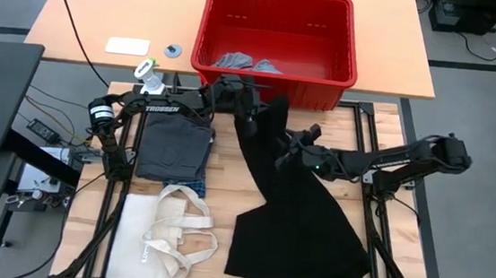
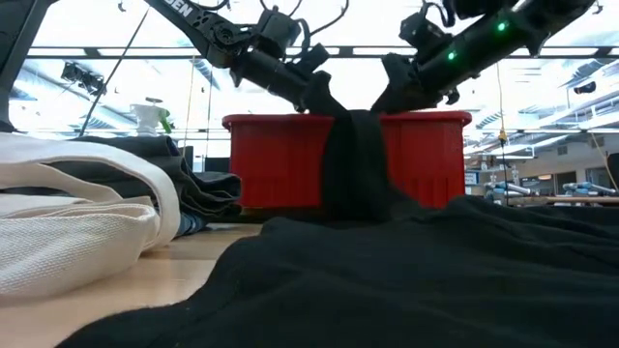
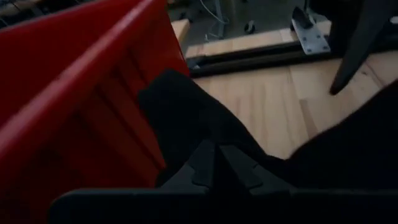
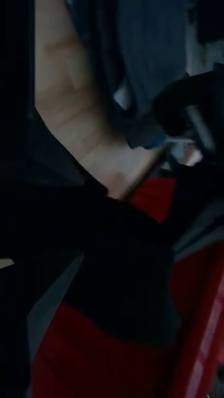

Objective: Fold Laundry from Bin
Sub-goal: Fold the black shirt

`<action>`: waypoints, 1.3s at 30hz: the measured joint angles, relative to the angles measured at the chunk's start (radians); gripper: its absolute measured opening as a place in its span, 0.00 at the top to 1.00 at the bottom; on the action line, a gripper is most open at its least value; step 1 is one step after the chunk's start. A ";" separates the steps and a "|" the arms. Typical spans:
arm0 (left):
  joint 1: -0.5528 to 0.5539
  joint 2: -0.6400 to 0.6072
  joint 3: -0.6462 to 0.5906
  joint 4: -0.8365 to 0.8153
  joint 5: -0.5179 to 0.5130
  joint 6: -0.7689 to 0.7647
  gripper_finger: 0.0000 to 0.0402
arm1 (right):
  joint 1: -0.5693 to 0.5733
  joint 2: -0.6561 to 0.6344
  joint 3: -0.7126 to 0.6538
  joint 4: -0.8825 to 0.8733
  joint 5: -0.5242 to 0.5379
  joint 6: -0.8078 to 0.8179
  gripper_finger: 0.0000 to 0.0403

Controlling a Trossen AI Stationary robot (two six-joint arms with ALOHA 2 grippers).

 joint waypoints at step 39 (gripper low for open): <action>-0.070 0.000 0.000 -0.135 0.061 -0.020 0.96 | -0.009 0.310 -0.011 0.444 0.116 -0.198 0.43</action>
